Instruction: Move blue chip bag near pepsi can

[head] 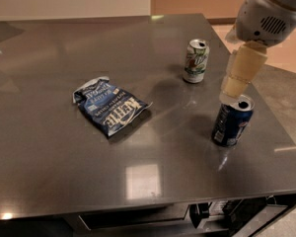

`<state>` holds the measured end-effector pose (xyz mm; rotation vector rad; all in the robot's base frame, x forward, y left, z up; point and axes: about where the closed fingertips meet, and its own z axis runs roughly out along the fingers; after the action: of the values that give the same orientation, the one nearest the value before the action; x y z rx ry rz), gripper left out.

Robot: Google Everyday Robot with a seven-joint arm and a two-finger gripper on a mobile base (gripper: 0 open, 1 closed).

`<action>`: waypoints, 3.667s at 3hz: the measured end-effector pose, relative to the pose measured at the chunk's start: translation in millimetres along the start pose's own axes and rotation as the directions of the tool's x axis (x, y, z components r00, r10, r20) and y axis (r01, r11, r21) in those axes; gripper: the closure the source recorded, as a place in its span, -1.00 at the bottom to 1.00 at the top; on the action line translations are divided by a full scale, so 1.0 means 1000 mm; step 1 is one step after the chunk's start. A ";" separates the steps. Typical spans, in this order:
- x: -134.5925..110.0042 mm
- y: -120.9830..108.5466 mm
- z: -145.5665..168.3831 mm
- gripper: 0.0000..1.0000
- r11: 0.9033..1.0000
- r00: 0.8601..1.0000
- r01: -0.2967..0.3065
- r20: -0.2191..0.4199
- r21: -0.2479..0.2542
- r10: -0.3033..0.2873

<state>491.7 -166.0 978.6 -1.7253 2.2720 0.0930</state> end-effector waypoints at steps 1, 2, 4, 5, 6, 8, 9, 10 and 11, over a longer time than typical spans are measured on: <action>-0.044 -0.013 0.019 -1.00 1.000 1.000 -0.019 0.004 -0.005 0.019; -0.085 -0.015 0.041 -1.00 1.000 1.000 -0.018 -0.008 -0.015 0.018; -0.152 -0.003 0.091 -1.00 0.998 0.998 -0.026 -0.057 -0.065 0.023; -0.175 0.009 0.115 -1.00 0.995 0.996 -0.034 -0.089 -0.092 0.026; -0.187 0.018 0.141 -1.00 0.994 0.992 -0.031 -0.129 -0.107 0.017; -0.185 0.027 0.189 -1.00 0.991 0.977 -0.035 -0.211 -0.127 0.008; -0.182 0.032 0.202 -1.00 0.990 0.971 -0.042 -0.239 -0.135 0.008; -0.178 0.032 0.205 -0.63 0.991 0.965 -0.057 -0.262 -0.124 0.022; -0.175 0.031 0.201 -0.19 0.991 0.962 -0.069 -0.272 -0.113 0.036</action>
Offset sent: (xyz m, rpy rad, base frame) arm 0.0520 0.1367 -0.0334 -0.0404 0.0851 -0.0020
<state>542.7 51.0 828.8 -1.8358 2.5564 0.0066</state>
